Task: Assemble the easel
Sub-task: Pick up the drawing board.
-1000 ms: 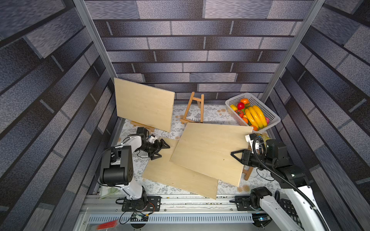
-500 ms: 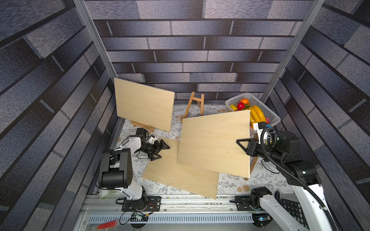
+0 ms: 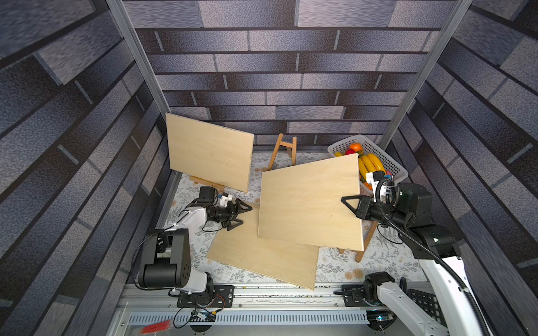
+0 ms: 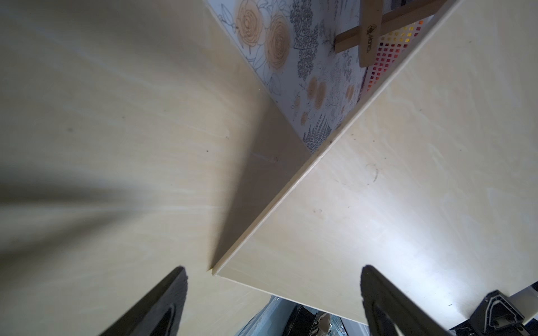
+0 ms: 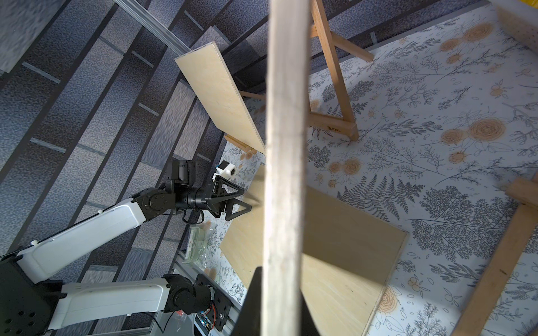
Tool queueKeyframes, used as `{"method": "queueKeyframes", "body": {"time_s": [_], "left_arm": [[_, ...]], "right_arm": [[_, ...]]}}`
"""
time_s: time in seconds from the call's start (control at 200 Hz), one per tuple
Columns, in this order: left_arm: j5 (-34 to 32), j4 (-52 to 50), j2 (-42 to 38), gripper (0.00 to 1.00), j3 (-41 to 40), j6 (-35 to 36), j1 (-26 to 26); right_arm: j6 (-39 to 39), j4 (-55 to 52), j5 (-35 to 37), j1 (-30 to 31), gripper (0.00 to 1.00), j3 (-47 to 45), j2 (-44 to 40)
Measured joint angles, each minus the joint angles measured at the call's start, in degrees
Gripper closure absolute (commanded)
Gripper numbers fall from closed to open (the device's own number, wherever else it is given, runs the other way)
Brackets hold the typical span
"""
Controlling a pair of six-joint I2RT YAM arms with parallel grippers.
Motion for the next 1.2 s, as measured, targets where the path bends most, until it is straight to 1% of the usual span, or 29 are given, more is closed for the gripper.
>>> {"method": "queueKeyframes", "body": {"time_s": [0.18, 0.326, 0.446, 0.571, 0.812, 0.872, 1.077, 1.112, 1.202], "left_arm": [[2.75, 10.78, 0.31, 0.05, -1.27, -6.69, -1.14], [3.85, 18.73, 2.86, 0.05, -1.88, -11.28, -3.15], [3.87, 22.21, 5.62, 0.06, -1.92, -12.55, -4.79], [3.43, 23.37, 8.52, 0.07, -1.92, -12.72, -5.95], [3.08, 25.62, 10.19, 0.15, -1.92, -13.53, -7.54], [3.13, 26.56, 10.19, 0.18, -1.92, -14.05, -7.54], [3.63, 29.51, 9.92, 0.28, -1.95, -15.93, -6.25], [3.63, 30.1, 9.51, 0.31, -2.08, -16.44, -6.01], [3.54, 30.64, 7.69, 0.35, -2.36, -17.66, -5.09]], "right_arm": [[1.49, 0.59, -1.27, -0.09, 1.0, -0.37, -0.22], [4.74, 1.73, -2.21, -0.09, 1.0, -2.4, -0.76], [6.78, 2.38, -2.99, -0.26, 1.0, -4.42, -1.05], [8.41, 2.78, -4.13, -0.59, 1.0, -5.68, -1.16], [10.03, 3.28, -5.62, -1.14, 1.0, -7.45, -1.66], [10.23, 3.48, -6.01, -1.73, 1.0, -7.76, -1.9], [11.58, 6.25, -7.65, -3.34, 1.0, -9.57, -2.49], [11.78, 6.69, -8.0, -3.58, 1.0, -9.7, -2.49], [11.96, 7.63, -9.07, -4.33, 1.0, -9.73, -2.49]]}}
